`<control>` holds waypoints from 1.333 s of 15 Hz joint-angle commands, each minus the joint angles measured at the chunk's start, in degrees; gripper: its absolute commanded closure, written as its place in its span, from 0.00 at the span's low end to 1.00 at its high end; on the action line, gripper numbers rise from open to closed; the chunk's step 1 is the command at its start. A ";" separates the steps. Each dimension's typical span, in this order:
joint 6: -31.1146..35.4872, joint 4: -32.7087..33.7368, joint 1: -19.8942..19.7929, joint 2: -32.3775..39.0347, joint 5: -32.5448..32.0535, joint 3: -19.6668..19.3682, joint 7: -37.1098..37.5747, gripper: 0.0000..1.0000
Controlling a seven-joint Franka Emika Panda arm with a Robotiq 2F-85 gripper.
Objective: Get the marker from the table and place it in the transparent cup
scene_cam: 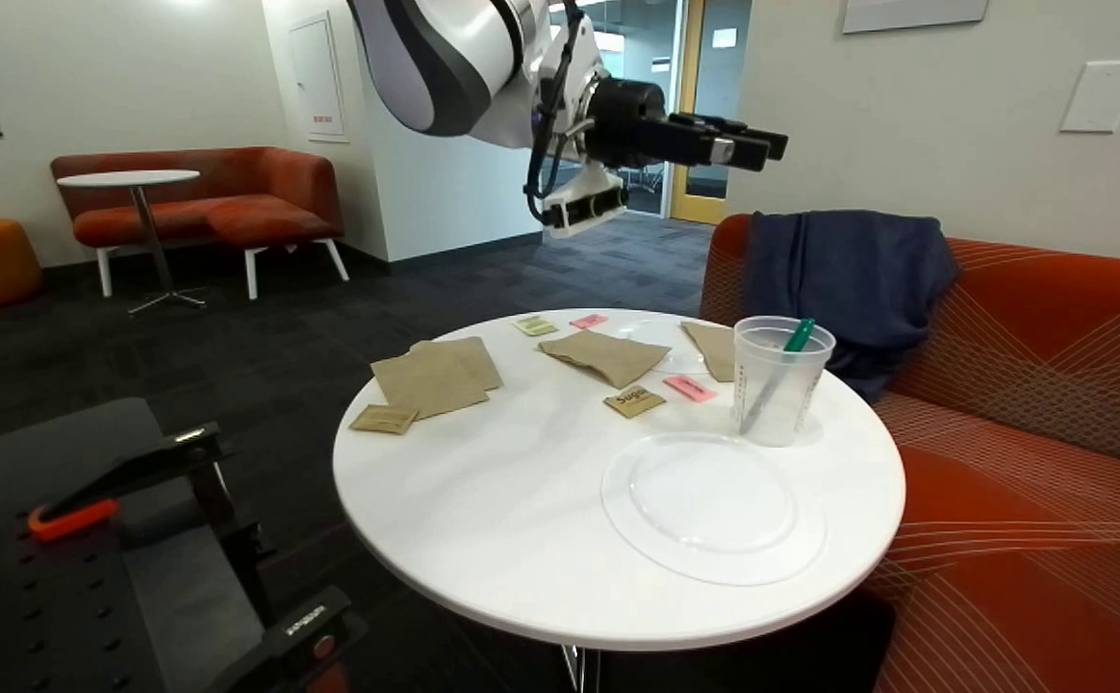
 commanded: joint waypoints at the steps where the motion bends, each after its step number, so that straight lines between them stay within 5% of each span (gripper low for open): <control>1: 1.14 -6.71 -0.89 -8.77 3.05 1.40 -3.92 0.00; 13: 19.84 -14.13 -3.67 -22.90 8.79 0.70 -17.52 0.00; 20: 16.56 -11.55 -2.20 -19.29 7.68 0.45 -15.13 0.00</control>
